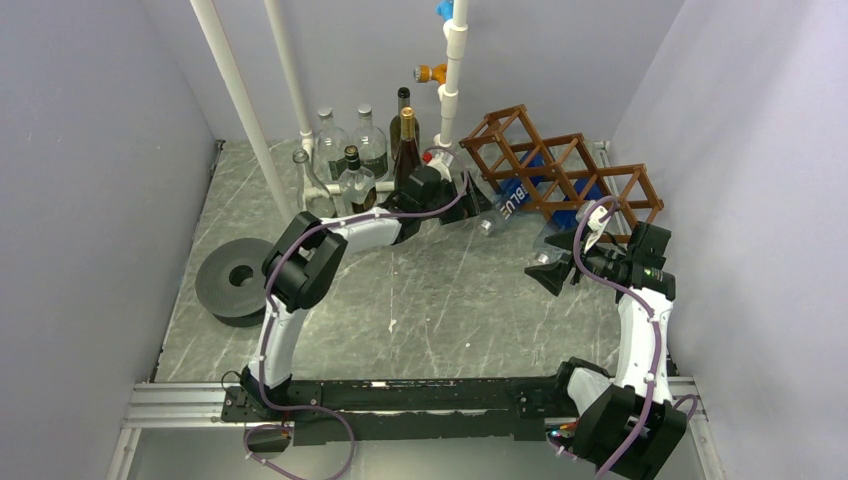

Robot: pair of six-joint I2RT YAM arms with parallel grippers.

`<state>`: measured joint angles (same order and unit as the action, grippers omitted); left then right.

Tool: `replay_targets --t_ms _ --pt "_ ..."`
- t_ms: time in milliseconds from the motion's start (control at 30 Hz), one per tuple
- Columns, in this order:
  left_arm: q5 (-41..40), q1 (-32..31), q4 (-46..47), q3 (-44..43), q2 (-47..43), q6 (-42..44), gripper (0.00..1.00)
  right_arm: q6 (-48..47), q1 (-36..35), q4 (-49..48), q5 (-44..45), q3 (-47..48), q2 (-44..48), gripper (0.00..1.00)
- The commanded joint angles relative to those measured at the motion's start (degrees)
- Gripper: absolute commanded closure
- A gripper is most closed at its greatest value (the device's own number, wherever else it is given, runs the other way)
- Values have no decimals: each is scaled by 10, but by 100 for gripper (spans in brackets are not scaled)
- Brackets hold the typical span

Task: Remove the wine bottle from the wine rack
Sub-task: Pick up the wine bottle from the wine rack.

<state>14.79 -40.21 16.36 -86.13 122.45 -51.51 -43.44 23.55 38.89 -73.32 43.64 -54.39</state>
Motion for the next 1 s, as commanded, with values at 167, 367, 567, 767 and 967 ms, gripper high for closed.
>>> replay_targets --t_ms 167,367,567,767,967 --pt "66 18 177 4 40 -10 1 1 3 -18 -5 -1 3 0" --pt "71 19 175 -16 65 -7 1 0 4 -18 -6 -1 3 0" --pt "83 19 166 -43 87 -16 1 1 3 -19 -6 -1 3 0" --pt "104 19 176 -67 109 -25 1 2 4 -21 -7 -3 1 0" --pt "125 19 179 -99 136 -36 1 4 4 -22 -9 -4 1 0"
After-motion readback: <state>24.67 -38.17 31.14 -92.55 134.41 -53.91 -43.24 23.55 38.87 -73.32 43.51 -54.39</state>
